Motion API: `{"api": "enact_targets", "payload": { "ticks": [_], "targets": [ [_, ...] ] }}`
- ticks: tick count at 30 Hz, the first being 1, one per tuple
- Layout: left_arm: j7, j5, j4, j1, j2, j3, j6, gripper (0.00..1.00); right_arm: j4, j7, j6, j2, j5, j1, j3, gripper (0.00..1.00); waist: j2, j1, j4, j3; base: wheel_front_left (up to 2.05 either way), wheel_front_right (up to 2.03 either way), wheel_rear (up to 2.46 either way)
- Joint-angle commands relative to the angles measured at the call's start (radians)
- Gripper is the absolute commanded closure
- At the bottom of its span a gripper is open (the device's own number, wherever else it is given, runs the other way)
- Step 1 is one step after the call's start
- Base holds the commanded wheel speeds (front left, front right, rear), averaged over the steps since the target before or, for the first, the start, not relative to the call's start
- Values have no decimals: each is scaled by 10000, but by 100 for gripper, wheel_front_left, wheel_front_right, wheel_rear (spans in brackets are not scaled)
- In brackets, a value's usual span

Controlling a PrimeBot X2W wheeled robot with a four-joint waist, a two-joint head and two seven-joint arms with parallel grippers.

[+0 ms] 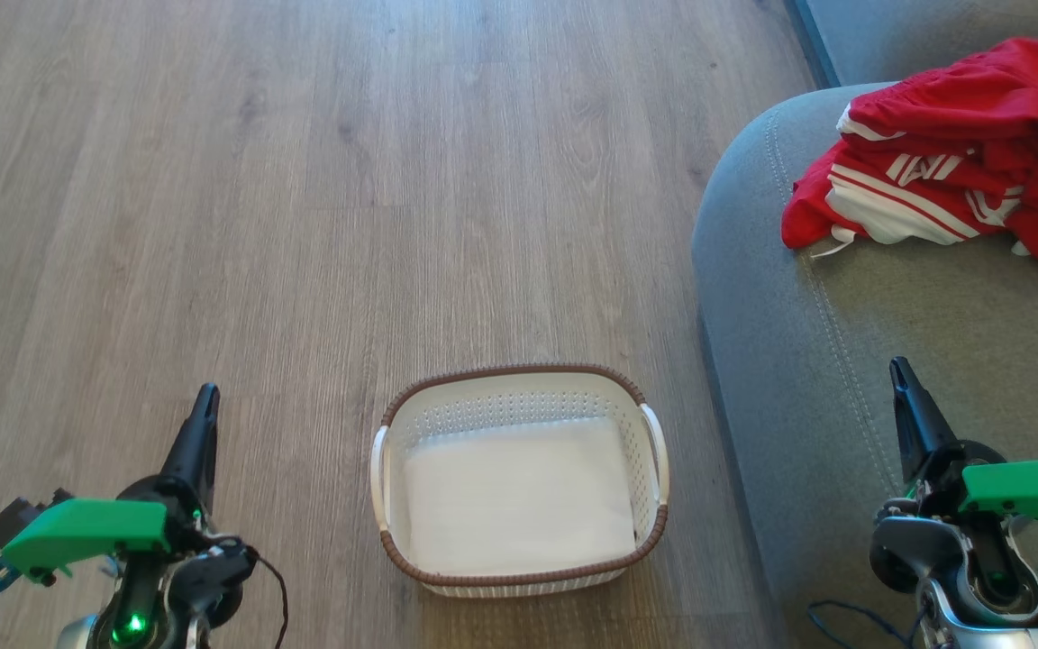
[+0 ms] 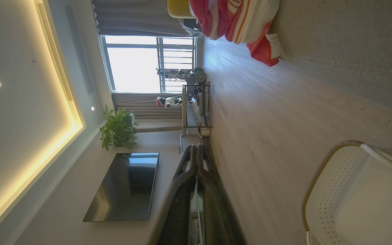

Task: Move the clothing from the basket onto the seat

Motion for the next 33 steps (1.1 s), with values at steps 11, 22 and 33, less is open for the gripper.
{"api": "enact_targets", "payload": {
  "ticks": [11, 22, 33],
  "targets": [
    [65, -37, -345, -510, 91, 320, -54, 100, -434, -253, 4, -330, 311, -371, 460, 100, 0, 0, 0, 1, 0, 0, 0],
    [65, -37, -347, -509, 91, 320, -54, 100, -473, -415, 4, -485, 495, -363, 667, 100, 0, 0, 1, 2, 0, 0, 0],
    [65, -37, -349, -509, 91, 320, -53, 100, -525, -611, 4, -672, 717, -356, 916, 100, 0, 0, 1, 4, 0, 0, 0]
  ]
}}
